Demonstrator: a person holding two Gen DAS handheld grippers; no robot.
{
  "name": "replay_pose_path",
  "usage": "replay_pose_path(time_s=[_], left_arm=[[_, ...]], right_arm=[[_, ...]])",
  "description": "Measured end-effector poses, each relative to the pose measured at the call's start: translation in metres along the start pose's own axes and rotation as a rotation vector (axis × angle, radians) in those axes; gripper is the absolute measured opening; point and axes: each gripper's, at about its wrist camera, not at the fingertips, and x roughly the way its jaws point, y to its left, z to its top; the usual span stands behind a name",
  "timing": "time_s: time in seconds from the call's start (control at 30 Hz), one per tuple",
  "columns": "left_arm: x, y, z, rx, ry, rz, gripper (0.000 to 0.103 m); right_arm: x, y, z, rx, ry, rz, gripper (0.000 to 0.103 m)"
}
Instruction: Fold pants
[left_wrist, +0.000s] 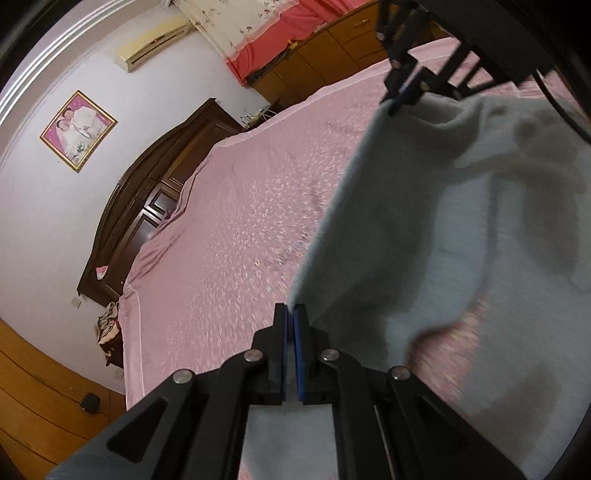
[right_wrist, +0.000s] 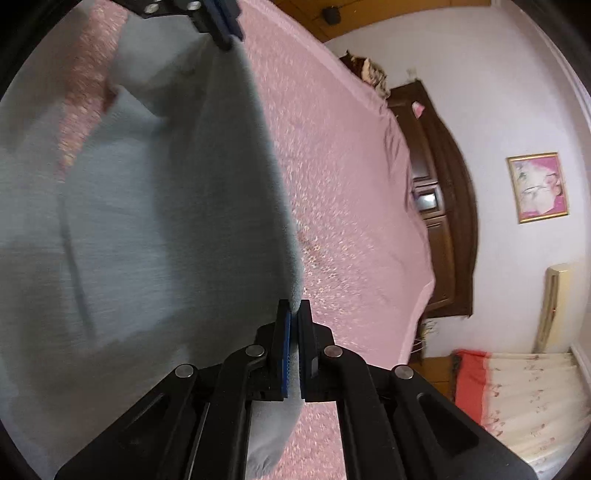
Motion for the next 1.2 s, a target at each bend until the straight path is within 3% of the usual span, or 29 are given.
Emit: replay_pose_path(time_s=[0.2,0.43,0.6,0.87,1.2], left_arm=[[-0.07,-0.029,-0.02,-0.071,0.052,-0.018,0.004],[-0.12,-0.062,-0.037,-0.139,0.081,-0.034,0.003],[-0.149,-0.089,-0.04,-0.134,0.082,-0.051,0.003],[-0.153,-0.097,-0.044,-0.123,0.093,-0.054,0.003],[-0.162,-0.108,-0.05,-0.102,0.095,-0.068,0.003]], right_arm=[[-0.08,0.04,-0.008,-0.03,-0.077,-0.013,0.004],[-0.112,0.087,-0.011,-0.075,-0.111,-0.055,0.004],[-0.119,0.109,-0.016,-0.116,-0.098,-0.072,0.004],[-0.13,0.134,-0.021,-0.154,-0.105,-0.072,0.004],[-0.133,0.137,-0.015,-0.135,-0.1,-0.072,0.004]])
